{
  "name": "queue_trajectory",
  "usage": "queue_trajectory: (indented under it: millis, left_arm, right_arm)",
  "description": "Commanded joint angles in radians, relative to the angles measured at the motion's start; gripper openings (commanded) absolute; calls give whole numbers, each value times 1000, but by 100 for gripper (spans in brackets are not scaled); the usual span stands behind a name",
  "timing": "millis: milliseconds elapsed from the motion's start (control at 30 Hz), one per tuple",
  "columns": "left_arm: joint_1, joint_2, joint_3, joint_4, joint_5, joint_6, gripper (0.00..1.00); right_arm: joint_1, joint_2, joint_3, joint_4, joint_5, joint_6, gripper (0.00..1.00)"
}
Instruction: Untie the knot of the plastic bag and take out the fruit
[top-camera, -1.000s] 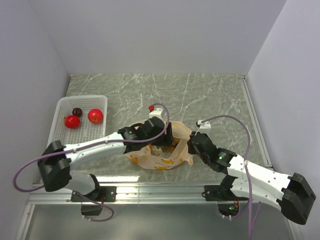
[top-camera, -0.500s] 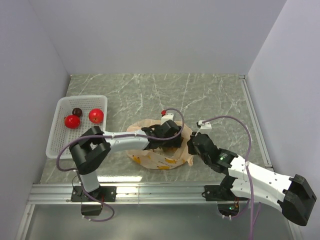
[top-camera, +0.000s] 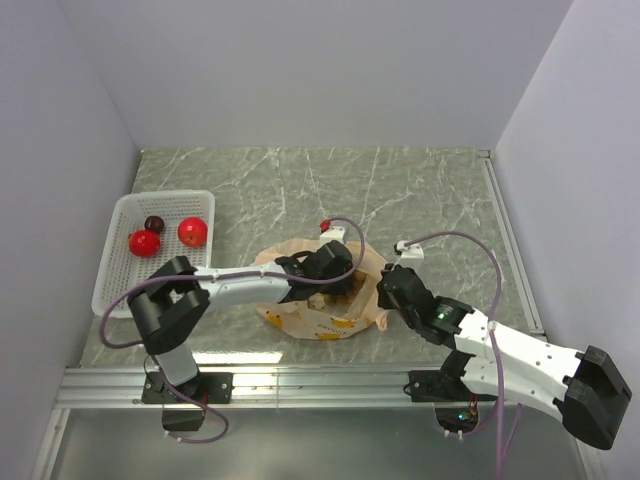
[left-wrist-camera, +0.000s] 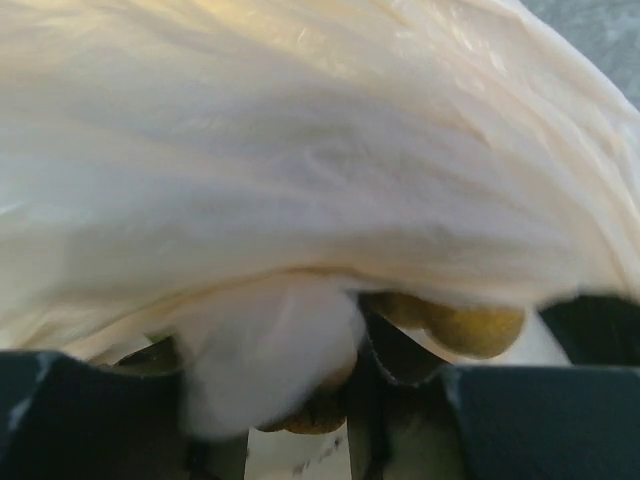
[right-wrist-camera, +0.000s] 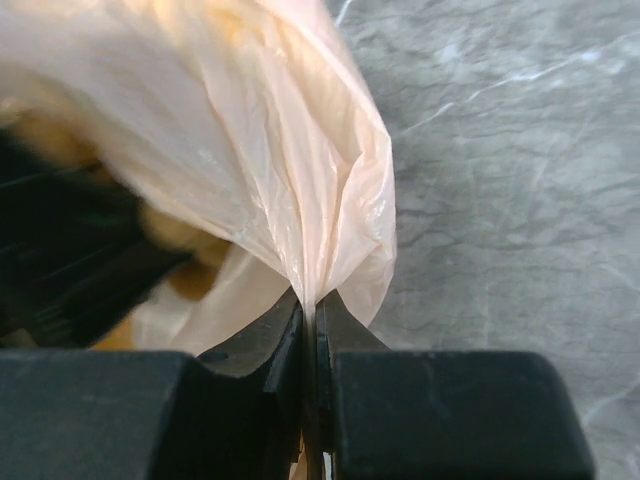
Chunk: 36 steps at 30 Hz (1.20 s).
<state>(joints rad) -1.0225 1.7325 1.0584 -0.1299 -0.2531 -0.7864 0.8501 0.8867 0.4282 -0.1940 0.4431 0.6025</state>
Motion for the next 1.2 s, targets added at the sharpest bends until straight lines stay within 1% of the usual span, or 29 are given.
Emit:
queue_trajectory:
  millis: [0,100,133,200,233,333,367,433,467,500,567,633,667,733,767,867,900,933,1000,1067,1100,1167]
  left_arm:
    - [-4,-125,-35,10,20,27,21]
    - [-4,-192,-83,10,44,36,19]
    - [-4,-209,-95,12,73,42,19]
    - [-5,-263,-130,10,110,70,19]
    - [-7,-278,-142,4,151,81,19]
    - [-21,-350,-193,-4,212,154,18]
    - [-28,-394,-205,-10,225,167,18]
    - [-30,-450,-233,-7,230,183,18]
    - [-28,-514,-257,-2,206,184,18]
    - [-28,-546,-267,6,190,182,17]
    - [-19,-632,-276,27,160,177,16]
    - [-4,-674,-270,73,123,170,16]
    - [18,-701,-264,91,112,167,16]
    - [47,-712,-249,122,104,161,16]
    - [77,-712,-226,160,107,150,16]
    - [133,-690,-167,196,106,128,17]
    - [145,-682,-150,196,77,122,17]
    - [160,-676,-117,190,63,109,17]
    - [225,-656,-83,165,25,98,17]
    - [317,-643,-25,110,-32,99,18]
    - [397,-630,-5,49,-55,102,18]
    - [484,-616,34,-22,-84,110,18]
  right_arm:
    - [-6,14,67,-27,103,-17,12]
    - [-20,38,106,-44,134,-24,12]
    - [-22,46,131,-60,149,-20,12]
    - [-32,70,159,-81,181,-17,12]
    - [-39,80,184,-93,186,-20,12]
    - [-63,115,227,-107,198,-29,12]
    - [-72,124,233,-108,201,-30,12]
    - [-91,156,248,-111,192,-38,12]
    - [-91,165,250,-110,186,-44,12]
    - [-92,179,250,-105,180,-46,12]
    - [-89,185,230,-78,137,-58,11]
    - [-77,182,189,-33,89,-53,11]
    - [-72,178,175,-19,53,-50,11]
    - [-43,172,150,-1,36,-32,11]
    - [-33,172,146,-2,31,-26,11]
    - [9,178,139,-16,42,-10,11]
    - [15,182,133,-21,48,-4,11]
    - [23,184,132,-21,51,-1,11]
    - [35,181,123,-22,57,8,11]
    - [38,172,118,-24,55,13,11]
    - [41,170,118,-25,57,13,11]
    - [41,153,118,-34,63,10,11]
